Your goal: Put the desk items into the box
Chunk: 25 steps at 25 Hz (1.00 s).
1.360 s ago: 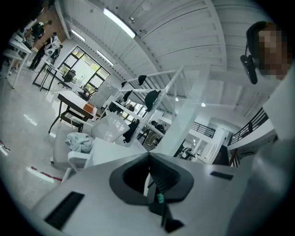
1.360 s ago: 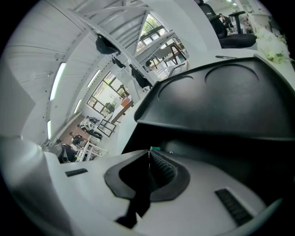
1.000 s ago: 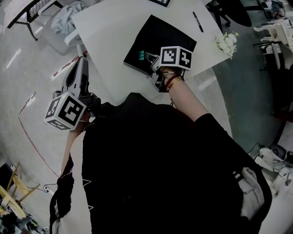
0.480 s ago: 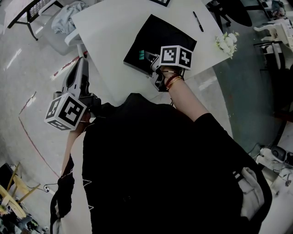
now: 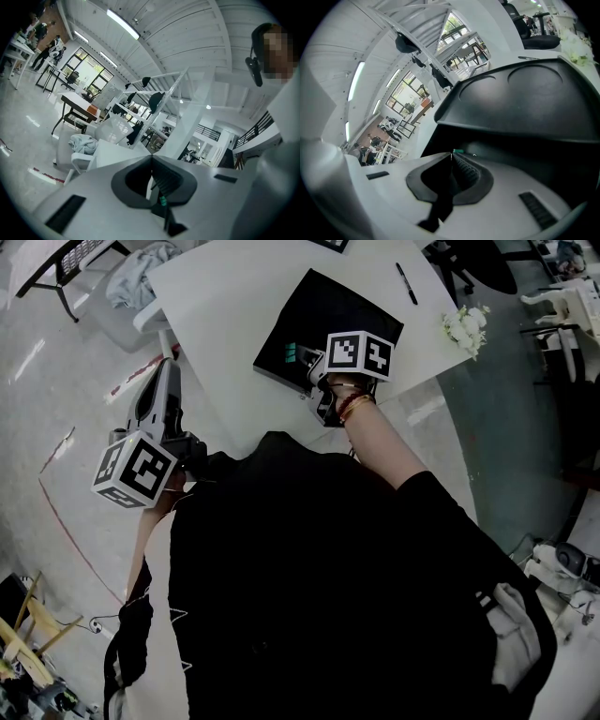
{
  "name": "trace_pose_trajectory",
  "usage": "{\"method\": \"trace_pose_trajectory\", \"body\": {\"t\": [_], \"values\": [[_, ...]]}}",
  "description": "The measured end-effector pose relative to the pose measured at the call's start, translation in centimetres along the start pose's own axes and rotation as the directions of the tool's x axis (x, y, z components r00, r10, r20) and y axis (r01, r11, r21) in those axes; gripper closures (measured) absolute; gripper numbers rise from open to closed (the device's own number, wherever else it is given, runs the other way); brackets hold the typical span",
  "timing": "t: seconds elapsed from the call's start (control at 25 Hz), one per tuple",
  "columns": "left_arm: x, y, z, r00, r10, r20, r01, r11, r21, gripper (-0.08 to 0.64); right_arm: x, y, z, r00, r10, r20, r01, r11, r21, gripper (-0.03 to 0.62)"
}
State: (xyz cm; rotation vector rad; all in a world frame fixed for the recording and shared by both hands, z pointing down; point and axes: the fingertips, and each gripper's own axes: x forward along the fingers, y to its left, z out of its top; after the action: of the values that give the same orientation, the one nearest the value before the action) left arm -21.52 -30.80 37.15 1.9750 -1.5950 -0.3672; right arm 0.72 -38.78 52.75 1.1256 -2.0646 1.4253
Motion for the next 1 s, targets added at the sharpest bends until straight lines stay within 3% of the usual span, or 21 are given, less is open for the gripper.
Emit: {"method": "trace_pose_trajectory", "body": {"t": [1.0], "values": [[0.34, 0.34, 0.42, 1.000, -0.012, 0.008, 0.012, 1.000, -0.008, 0.551, 0.19, -0.40, -0.06, 0.999, -0.036, -0.015, 0.036, 0.999, 0.016, 0.548]]}}
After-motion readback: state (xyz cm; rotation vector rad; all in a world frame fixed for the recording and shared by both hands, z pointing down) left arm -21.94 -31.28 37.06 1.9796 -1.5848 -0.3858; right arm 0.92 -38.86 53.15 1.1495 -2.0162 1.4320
